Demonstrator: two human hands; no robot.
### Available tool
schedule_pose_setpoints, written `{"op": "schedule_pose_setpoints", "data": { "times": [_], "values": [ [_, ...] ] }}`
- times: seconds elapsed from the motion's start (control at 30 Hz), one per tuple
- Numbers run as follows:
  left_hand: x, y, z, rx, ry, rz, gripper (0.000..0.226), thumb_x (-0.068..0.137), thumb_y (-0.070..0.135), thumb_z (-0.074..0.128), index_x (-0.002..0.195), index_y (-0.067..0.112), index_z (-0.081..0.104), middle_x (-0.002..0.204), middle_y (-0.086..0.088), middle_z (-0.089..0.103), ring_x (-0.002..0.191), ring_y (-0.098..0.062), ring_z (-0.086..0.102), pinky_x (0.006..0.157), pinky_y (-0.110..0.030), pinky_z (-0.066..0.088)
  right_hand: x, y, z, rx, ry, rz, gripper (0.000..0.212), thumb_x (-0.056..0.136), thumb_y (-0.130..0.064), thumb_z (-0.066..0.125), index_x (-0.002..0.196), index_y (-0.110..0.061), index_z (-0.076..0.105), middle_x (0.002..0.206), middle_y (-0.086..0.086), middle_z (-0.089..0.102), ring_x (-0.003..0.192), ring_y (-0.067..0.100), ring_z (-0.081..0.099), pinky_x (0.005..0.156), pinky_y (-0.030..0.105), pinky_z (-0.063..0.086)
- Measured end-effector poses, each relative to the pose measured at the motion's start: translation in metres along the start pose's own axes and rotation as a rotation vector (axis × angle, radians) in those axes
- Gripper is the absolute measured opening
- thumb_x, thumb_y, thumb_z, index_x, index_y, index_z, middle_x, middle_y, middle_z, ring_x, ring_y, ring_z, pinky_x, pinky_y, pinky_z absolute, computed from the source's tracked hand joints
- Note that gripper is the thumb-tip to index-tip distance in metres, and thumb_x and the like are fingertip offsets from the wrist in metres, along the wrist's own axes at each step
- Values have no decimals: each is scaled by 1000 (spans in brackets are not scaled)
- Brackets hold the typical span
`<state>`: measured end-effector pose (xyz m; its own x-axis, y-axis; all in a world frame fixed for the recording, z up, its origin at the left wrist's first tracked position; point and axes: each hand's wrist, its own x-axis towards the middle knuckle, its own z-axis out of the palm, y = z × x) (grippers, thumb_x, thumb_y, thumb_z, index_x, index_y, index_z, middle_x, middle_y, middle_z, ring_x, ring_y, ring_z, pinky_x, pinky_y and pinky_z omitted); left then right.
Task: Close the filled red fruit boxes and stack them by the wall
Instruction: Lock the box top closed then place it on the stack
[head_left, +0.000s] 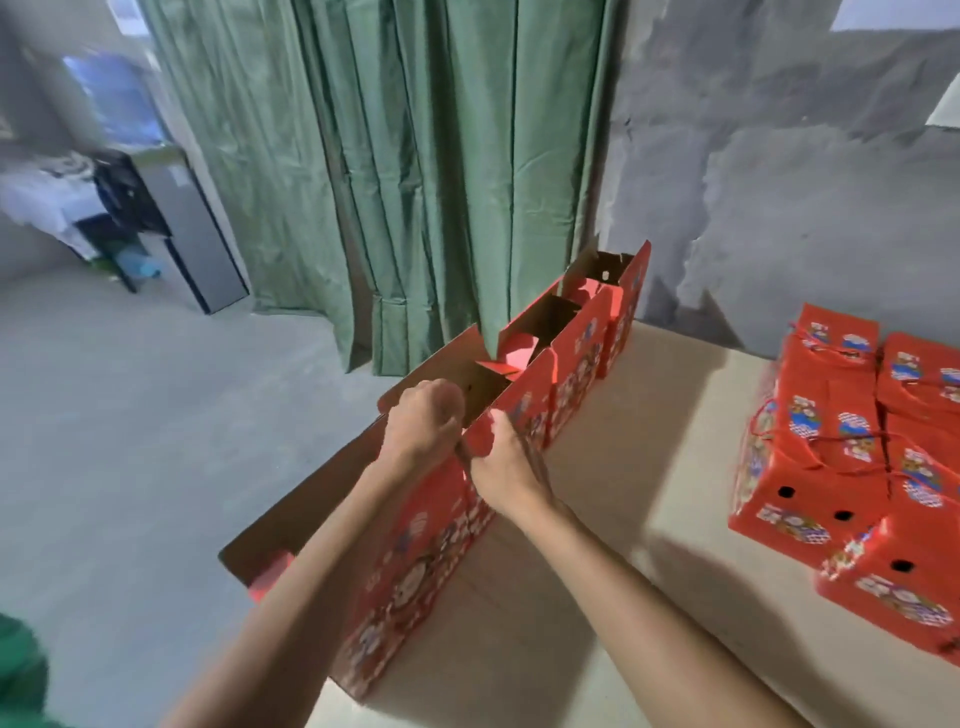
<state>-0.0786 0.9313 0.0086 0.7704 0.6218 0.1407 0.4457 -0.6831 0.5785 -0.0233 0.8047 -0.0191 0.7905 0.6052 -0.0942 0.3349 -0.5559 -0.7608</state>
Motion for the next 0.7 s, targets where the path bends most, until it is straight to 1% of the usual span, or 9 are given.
{"op": "schedule_pose_setpoints", "data": {
  "times": [0.1, 0.13, 0.2, 0.3, 0.4, 0.47, 0.57, 0.63, 0.7],
  "values": [
    [-1, -48, -16, 249, -4, -203, 19, 93, 32, 49, 104, 19, 59, 106, -7, 63, 98, -33, 60, 88, -50, 53, 2, -9, 46, 115, -240, 262, 75, 91, -66, 60, 138, -8, 55, 139, 11, 61, 123, 31, 59, 97, 34, 46],
    [-2, -63, -21, 241, -48, -296, 30, 94, 39, 52, 113, 16, 56, 109, -10, 61, 102, -35, 60, 91, -50, 53, 0, -10, 58, 142, -313, 307, 80, 90, -68, 60, 140, -5, 54, 141, 11, 59, 127, 33, 56, 98, 33, 43],
    [-7, -88, -27, 195, -141, -428, 38, 93, 41, 59, 111, 8, 56, 107, -15, 63, 99, -37, 63, 89, -50, 55, -5, -12, 75, 185, -363, 356, 82, 91, -65, 58, 143, -3, 51, 144, 12, 56, 131, 33, 54, 101, 35, 42],
    [-16, -107, -28, 293, -152, -407, 15, 92, 17, 57, 97, 4, 61, 98, -18, 68, 89, -37, 66, 77, -43, 58, -4, -17, 79, 338, -371, 455, 66, 96, -42, 51, 150, -6, 38, 154, 13, 45, 138, 32, 48, 106, 45, 48],
    [-16, -107, -33, 343, -130, -384, 15, 92, 9, 54, 100, 5, 66, 90, -14, 65, 82, -33, 62, 67, -38, 50, -5, -14, 65, 468, -420, 519, 65, 100, -13, 47, 160, -9, 22, 164, 12, 29, 140, 35, 45, 104, 48, 50],
    [-11, -97, -42, 348, -159, -355, 18, 93, 21, 58, 98, 5, 66, 96, -15, 69, 83, -33, 63, 69, -37, 51, -12, -5, 53, 442, -444, 518, 63, 98, -5, 46, 158, -8, 26, 160, 12, 35, 127, 31, 56, 102, 45, 51],
    [-6, -66, -51, 357, -247, -256, 39, 97, 45, 62, 98, 6, 66, 101, -12, 72, 93, -34, 68, 71, -33, 48, -22, 14, 23, 421, -440, 523, 49, 99, -9, 53, 147, -9, 43, 144, 8, 53, 123, 30, 61, 94, 42, 59],
    [-7, -36, -52, 329, -319, -199, 39, 96, 44, 64, 111, 8, 68, 105, -9, 71, 98, -32, 69, 75, -34, 52, -31, 25, -8, 452, -470, 550, 33, 100, -8, 54, 133, -6, 52, 127, 15, 64, 101, 35, 73, 76, 46, 65],
    [-12, -2, -45, 355, -422, -167, 33, 96, 37, 65, 105, 7, 71, 88, -4, 72, 78, -22, 71, 59, -27, 54, -46, 40, -44, 448, -498, 576, 27, 99, -5, 54, 126, -2, 53, 120, 23, 68, 88, 42, 76, 73, 49, 65]
  ]
}}
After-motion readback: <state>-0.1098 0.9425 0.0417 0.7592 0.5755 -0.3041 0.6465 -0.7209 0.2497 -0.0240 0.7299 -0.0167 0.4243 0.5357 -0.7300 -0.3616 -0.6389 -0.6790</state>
